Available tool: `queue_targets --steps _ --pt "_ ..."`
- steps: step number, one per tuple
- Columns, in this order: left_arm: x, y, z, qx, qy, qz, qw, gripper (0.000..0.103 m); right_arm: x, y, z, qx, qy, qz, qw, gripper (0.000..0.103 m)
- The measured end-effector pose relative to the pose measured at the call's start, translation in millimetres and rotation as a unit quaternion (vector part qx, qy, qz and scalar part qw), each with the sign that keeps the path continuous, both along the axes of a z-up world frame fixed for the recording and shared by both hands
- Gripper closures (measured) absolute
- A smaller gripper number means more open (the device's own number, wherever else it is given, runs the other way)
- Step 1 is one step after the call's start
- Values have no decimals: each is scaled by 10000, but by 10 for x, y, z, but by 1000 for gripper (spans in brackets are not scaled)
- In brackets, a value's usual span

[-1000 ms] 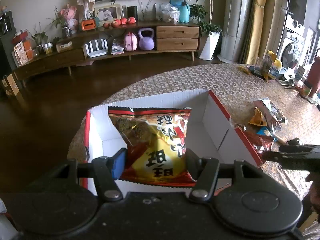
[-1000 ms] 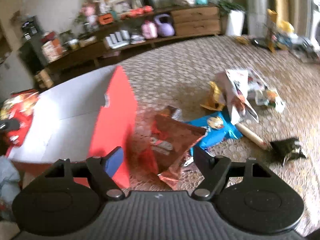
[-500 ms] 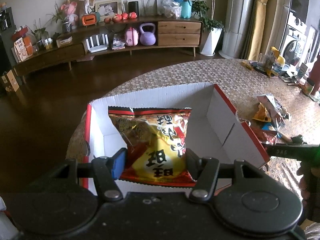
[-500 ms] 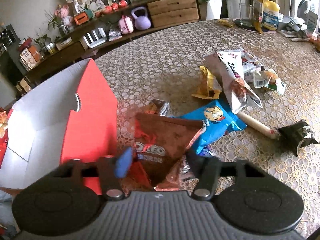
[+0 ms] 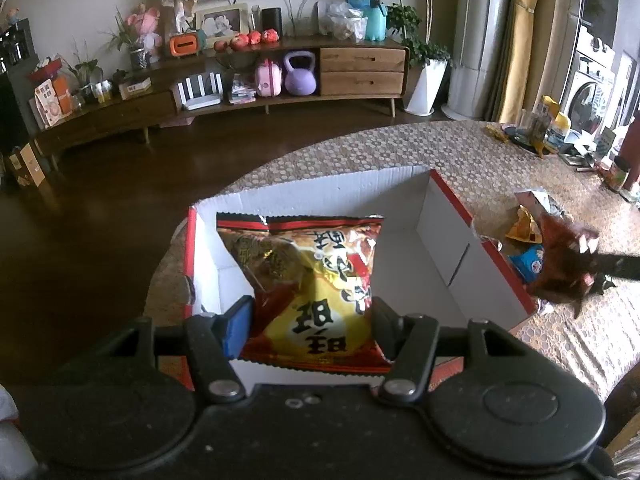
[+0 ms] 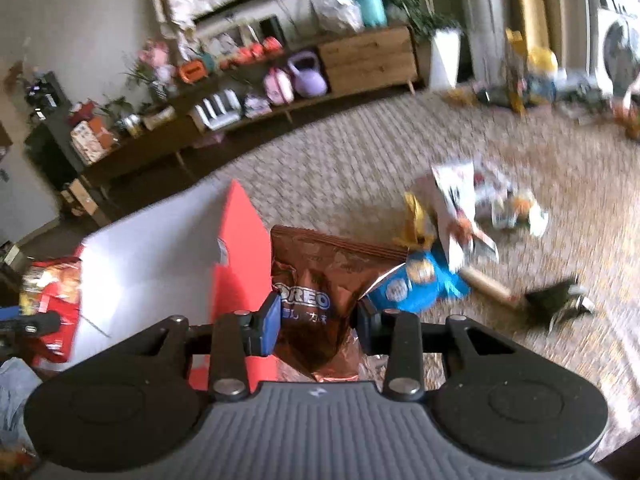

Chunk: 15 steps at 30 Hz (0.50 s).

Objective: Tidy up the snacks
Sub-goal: 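Carry the chip bag and Oreo bag over the open red box with both grippers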

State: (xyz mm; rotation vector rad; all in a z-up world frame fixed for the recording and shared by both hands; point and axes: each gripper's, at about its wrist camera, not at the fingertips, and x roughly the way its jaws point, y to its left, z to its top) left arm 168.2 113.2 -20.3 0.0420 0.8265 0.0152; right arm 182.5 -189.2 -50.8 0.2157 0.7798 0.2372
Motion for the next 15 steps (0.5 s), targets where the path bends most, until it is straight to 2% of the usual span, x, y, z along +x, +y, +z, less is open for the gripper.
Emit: queue_targets --steps 4,8,15 --pt "-10 54 63 14 -70 65 10000 43 -41 73 317 88 -208 216 9995 66" --pt "12 112 122 34 -133 111 9998 43 -21 313 489 48 -327 572 9978 66" --pt "176 262 54 145 -36 213 9997 43 141 920 408 -100 -156 1165 9930 66"
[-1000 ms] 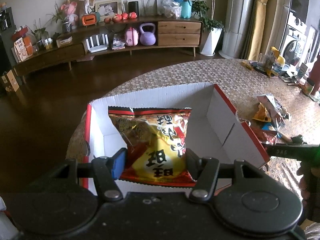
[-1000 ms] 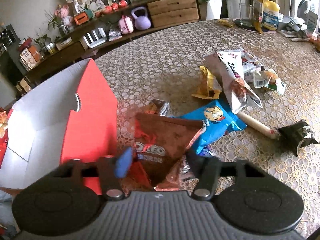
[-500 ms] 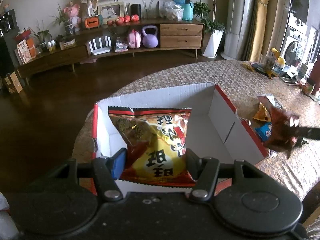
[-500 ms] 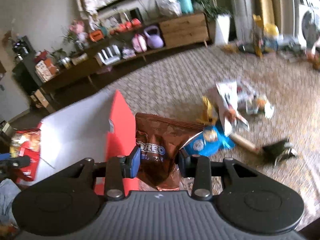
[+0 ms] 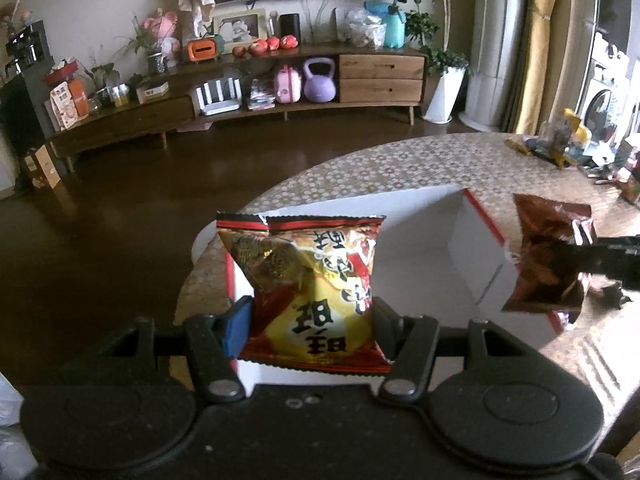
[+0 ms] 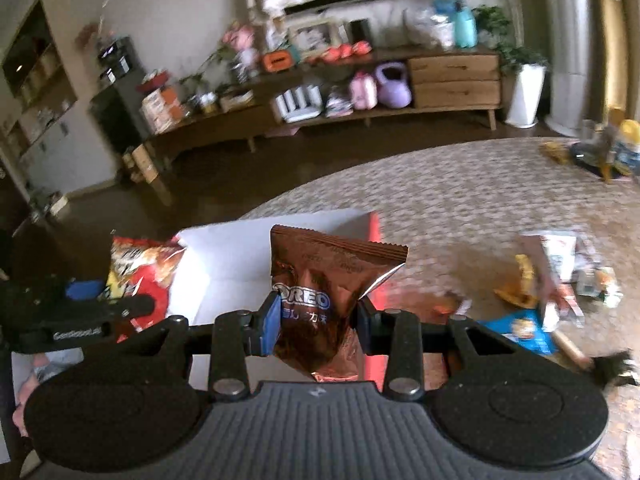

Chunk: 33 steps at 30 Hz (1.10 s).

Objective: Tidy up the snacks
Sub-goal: 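Lower both bags into the box and open both grippers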

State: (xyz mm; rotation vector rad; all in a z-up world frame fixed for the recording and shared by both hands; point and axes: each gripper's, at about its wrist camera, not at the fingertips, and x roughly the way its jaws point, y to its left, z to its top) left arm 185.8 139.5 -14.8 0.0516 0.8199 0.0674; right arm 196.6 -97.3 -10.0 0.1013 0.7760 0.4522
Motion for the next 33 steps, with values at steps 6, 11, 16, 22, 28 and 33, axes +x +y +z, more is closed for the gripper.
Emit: queue_targets --steps 6,11,16,22,28,33 --pt "208 159 -204 56 303 155 9994 43 164 399 -255 -136 221 242 9994 66" --pt "328 186 -331 103 462 75 9989 42 275 582 -481 -268 424 415 9979 66" --pt "360 60 -421 204 567 -157 9981 42 299 635 -657 -377 623 417 9965 66" --pt "390 -45 -625 288 877 -288 9953 45 265 648 -794 -507 774 459 9946 65" --pt "303 -55 -630 361 855 -284 9953 32 216 651 -842 -538 888 557 9930 63" --pt "218 -89 -518 362 665 -279 9967 20 140 602 -764 -499 808 518 9941 47"
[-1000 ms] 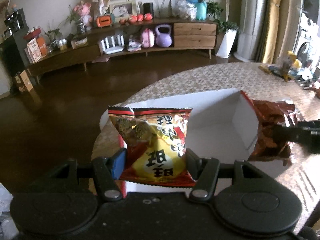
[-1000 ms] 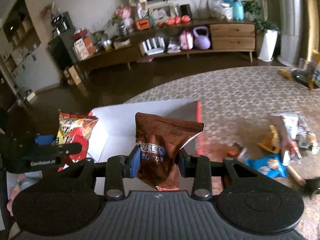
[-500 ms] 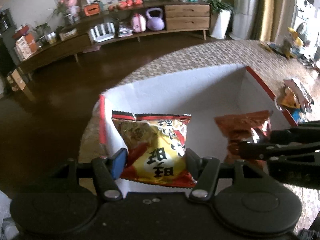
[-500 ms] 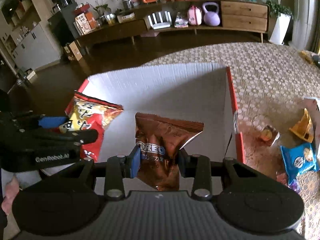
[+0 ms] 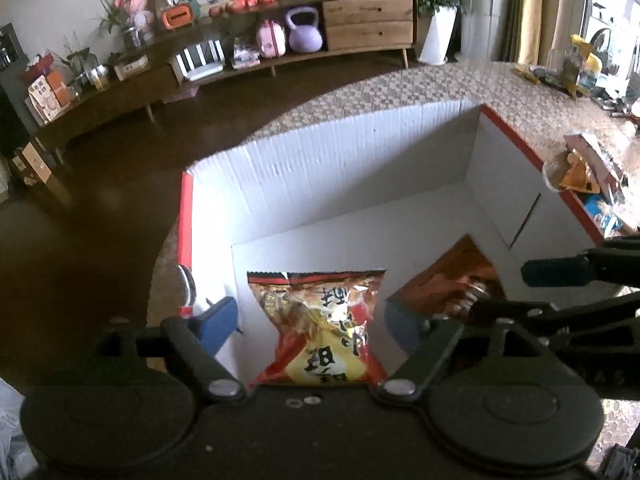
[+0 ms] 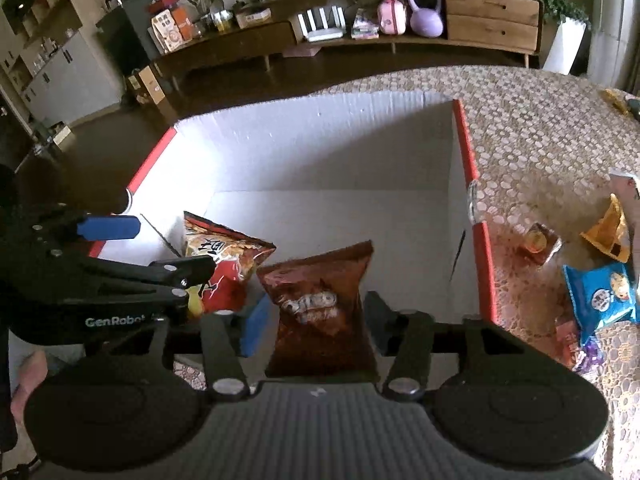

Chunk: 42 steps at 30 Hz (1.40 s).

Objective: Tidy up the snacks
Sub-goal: 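Lower both bags into the box and open both grippers, then move the left gripper to the blue packet while the right gripper approaches the black packet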

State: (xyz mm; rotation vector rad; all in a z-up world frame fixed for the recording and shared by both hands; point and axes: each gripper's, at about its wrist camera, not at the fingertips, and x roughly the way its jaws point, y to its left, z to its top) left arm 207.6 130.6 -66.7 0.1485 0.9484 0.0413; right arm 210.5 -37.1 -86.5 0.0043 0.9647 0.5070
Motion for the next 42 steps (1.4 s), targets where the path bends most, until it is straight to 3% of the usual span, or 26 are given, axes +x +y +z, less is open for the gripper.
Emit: queue_targets --steps 5,23,27,32,42 --pt "-116 -11 173 -49 -203 3 9998 15 -142 -84 179 123 -160 32 9998 38" --pt "-657 -383 844 -453 -1125 -228 9924 7 -811 -659 930 587 -927 -224 9937 31" --pt "-789 -525 929 -570 -1276 -336 9896 4 -973 -816 1049 673 -1080 -294 9914 21" --pt "-899 -715 992 -672 -1416 -415 9868 0 -1140 -1032 1189 686 -1311 -422 9881 20" --pt "-1020 -1134 1044 -975 -1662 -657 9791 0 -1356 -1701 1221 652 -1638 -860 9806 8"
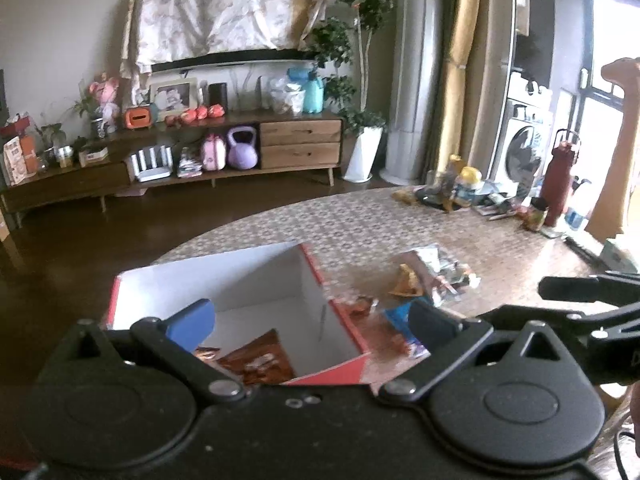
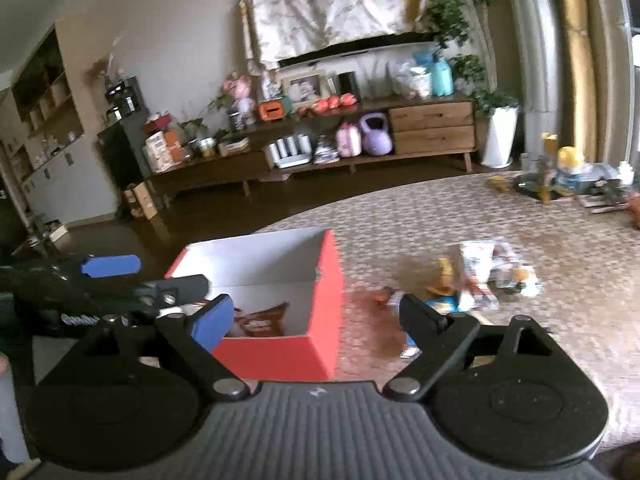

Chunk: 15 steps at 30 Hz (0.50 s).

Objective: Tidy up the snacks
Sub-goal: 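Move the left gripper to the blue packet while the right gripper approaches the black packet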

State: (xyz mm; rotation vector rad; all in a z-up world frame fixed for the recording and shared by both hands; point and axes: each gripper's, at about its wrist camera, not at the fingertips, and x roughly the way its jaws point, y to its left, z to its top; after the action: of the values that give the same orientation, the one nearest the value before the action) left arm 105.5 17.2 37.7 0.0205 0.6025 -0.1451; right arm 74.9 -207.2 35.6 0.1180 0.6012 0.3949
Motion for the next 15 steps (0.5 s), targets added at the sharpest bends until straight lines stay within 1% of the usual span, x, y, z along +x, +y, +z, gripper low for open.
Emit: queue_targets --steps 3,6,8,12,15 --pt "28 -150 -52 -19 -5 -88 10000 0 -56 -216 -61 -211 -181 -209 9994 5" --pt "103 -316 -135 9 70 -111 9999 0 -40 -426 -160 -431 -207 -459 9978 5" --pt "167 -398 -213 -35 163 -136 9998 0 -10 -555 -245 -500 -163 -642 9966 5" --pt "324 -580 -382 -48 390 -133 9991 0 110 -867 -459 -478 48 -977 9941 5" --pt "444 -714 -486 -91 514 -299 9982 0 181 -1053 -639 -451 176 -1109 9927 5"
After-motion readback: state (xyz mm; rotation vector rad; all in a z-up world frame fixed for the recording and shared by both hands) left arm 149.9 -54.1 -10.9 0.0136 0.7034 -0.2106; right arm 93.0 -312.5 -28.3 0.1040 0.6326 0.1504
